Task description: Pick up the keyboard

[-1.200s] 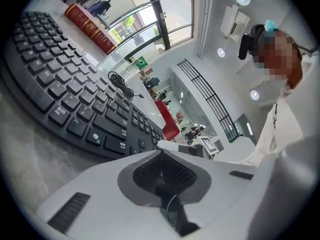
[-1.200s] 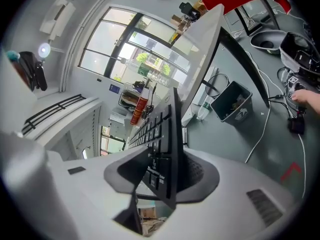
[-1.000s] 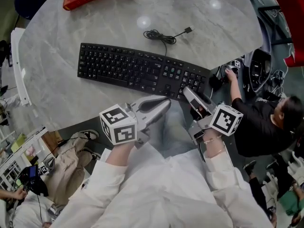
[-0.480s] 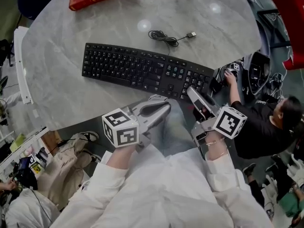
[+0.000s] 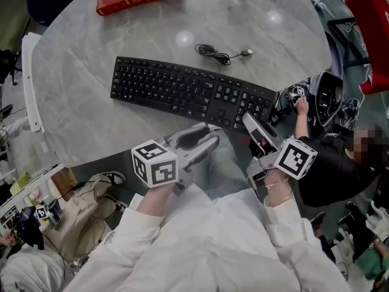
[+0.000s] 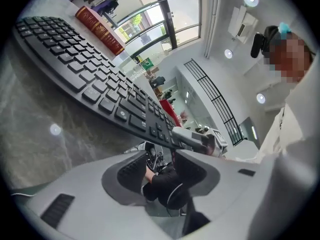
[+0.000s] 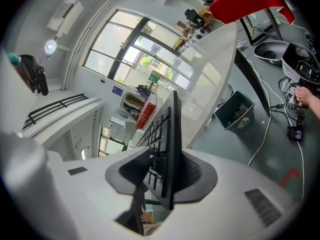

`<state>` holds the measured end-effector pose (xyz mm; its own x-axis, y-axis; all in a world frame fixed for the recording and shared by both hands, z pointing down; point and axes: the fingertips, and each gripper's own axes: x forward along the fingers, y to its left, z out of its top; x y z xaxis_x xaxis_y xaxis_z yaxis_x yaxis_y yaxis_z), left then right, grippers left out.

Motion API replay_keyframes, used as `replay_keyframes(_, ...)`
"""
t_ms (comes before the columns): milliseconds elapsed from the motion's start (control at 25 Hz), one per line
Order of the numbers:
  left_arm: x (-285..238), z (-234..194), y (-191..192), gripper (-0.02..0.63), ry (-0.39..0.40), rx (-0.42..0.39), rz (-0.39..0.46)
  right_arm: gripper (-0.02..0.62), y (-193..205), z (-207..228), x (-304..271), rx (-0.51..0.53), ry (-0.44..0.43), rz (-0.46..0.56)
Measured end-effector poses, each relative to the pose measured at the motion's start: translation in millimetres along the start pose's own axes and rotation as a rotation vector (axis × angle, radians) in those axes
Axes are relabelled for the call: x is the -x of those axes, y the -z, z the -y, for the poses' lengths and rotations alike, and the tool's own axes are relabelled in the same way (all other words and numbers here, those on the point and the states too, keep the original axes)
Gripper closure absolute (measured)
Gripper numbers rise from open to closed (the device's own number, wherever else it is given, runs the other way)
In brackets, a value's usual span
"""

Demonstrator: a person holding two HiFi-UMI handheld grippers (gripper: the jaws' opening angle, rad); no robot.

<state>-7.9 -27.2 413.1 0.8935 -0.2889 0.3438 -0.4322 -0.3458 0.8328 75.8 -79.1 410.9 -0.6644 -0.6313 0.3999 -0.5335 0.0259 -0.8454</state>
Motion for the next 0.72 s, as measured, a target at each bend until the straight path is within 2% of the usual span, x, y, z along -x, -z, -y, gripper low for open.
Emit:
replay_keyframes(160,1.5,-4.5,-0.5,0.414,-0.010,0.021,0.015,0.439,3.2,10.1,5.1,0.007,0.043,-0.015)
replay_keyframes(280,3.3,-7.4,-3.7,0.330,-0.030,0.048,0.035,0.441,-2.8,-6.0,3.0,0.017,0.002,0.006)
replay_keyframes(360,4.0,-8.8,-8.2,0.302,-0.043,0.053,0.052,0.443,-5.0,-10.4,3.9,0.025,-0.005,0.009)
replay_keyframes(600,9.5,-10.2,-23.4,0.285,0.003,0.124,0.112,0.459,-7.5,-16.7,6.7,0.028,-0.014,0.016)
replay_keyframes(720,12.8,-15.8,-31.0,0.285,0.001,0.145,0.140,0.460,-8.7,-19.7,7.0,0.030,-0.018,0.016)
